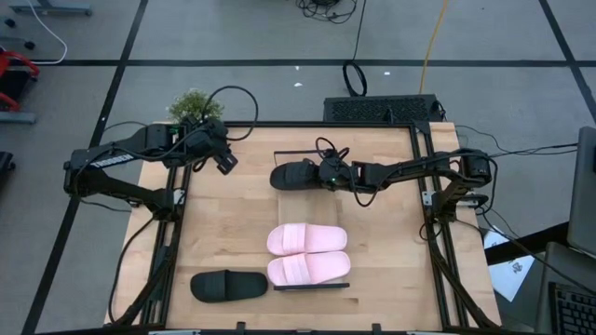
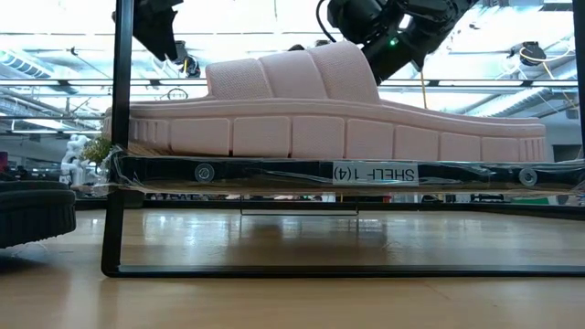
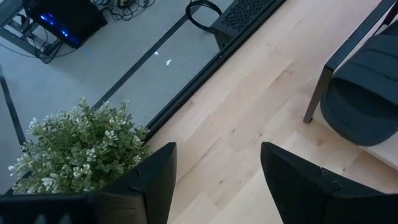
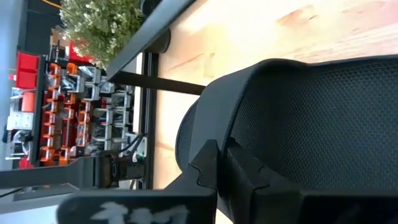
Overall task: Pick and place slides into the shelf
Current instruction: Put the top black slipper on the shelf
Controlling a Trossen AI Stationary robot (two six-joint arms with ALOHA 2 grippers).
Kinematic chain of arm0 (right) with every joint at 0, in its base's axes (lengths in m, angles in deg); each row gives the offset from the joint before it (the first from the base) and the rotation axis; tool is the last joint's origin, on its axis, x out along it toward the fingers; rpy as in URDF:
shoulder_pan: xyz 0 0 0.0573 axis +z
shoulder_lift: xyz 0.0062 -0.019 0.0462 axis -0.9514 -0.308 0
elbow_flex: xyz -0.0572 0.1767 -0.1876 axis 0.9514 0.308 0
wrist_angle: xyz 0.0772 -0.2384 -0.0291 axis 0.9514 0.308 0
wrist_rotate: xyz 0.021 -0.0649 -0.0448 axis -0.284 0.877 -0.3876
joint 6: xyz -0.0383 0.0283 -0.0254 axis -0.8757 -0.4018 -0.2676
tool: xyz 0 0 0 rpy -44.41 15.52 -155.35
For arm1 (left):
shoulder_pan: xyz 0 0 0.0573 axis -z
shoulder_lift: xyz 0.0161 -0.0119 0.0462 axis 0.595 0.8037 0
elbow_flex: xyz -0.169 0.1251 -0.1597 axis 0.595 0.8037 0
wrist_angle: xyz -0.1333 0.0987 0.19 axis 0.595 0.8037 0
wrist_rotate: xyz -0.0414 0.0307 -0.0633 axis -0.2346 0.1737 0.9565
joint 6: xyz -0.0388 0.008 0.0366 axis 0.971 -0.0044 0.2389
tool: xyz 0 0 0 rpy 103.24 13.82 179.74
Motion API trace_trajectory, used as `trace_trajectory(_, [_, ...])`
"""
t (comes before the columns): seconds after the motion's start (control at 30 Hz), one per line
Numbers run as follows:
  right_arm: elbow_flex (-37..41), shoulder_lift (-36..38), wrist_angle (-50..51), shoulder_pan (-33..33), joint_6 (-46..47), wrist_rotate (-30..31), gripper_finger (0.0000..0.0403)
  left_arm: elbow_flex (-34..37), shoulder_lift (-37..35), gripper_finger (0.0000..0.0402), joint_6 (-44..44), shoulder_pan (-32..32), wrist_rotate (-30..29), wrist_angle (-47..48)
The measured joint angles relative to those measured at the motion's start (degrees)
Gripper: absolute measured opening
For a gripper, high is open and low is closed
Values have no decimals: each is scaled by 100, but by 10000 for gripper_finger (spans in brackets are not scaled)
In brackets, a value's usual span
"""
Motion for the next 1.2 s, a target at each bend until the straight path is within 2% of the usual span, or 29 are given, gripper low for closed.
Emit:
trace_trajectory(0.53, [0,-11,-9,-11,-105,-76,2,-1,0,230,-12,0,0,-77])
trace_trajectory(0.63, [0,-152,-375,-11,-168,-96,2,-1,0,230,-12,0,0,-77])
trace_trajectory(0.83, [6,-507,-818,-37,-39,-501,2,-1,0,230,-10,2,4,-72])
trace_trajectory(1.07, [4,-162,-506,-37,-382,-81,2,-1,2,230,-34,2,100,-68])
trace_trajectory(1.2, [2,-111,-289,-39,-341,-49,1,-1,2,230,-90,-2,48,-78])
